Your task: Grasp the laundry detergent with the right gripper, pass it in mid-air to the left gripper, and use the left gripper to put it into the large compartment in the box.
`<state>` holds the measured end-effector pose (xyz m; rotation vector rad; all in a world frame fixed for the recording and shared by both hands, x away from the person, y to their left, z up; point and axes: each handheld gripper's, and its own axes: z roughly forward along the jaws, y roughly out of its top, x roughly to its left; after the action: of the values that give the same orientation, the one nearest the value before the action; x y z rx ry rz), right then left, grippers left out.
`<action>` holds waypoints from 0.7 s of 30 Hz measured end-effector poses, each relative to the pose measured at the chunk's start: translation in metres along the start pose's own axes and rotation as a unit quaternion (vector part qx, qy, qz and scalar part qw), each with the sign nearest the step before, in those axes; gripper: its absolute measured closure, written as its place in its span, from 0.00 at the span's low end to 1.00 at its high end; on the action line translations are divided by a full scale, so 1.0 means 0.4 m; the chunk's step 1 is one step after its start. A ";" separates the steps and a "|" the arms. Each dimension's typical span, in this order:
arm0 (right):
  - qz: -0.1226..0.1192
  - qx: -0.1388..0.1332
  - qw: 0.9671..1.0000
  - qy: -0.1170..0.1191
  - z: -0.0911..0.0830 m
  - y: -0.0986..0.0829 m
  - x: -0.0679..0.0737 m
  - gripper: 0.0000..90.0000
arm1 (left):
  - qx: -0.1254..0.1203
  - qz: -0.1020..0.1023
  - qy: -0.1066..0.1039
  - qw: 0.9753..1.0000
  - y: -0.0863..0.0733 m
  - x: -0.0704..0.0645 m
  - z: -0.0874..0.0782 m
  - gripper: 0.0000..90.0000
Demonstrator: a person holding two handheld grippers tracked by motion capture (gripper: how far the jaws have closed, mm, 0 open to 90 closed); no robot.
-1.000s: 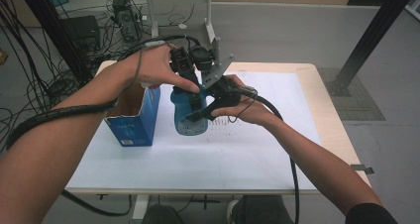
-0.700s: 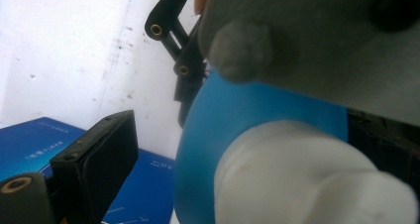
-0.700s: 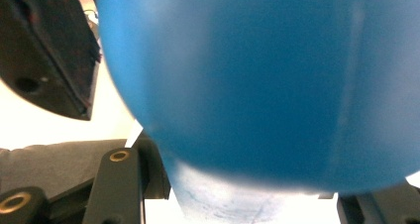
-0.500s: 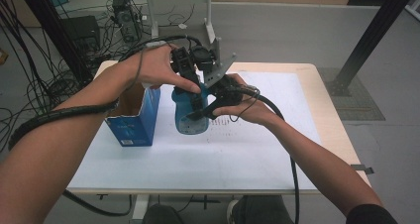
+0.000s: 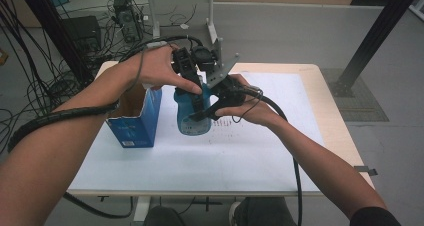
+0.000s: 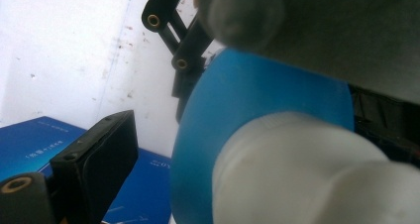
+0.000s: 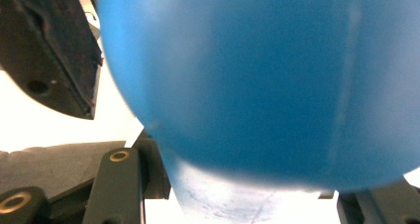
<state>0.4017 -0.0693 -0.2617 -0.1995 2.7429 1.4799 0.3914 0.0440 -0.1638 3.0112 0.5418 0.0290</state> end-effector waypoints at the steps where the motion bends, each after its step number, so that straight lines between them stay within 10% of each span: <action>1: 0.000 0.000 1.000 0.000 0.001 0.000 0.000 0.48 | 0.000 0.002 0.000 1.000 0.000 0.001 0.000 0.07; 21: 0.000 -0.003 1.000 -0.001 -0.006 0.001 0.003 0.48 | -0.002 0.003 -0.004 1.000 0.007 -0.004 -0.005 0.07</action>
<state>0.4006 -0.0710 -0.2602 -0.1973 2.7379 1.4867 0.3908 0.0411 -0.1616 3.0072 0.5324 0.0185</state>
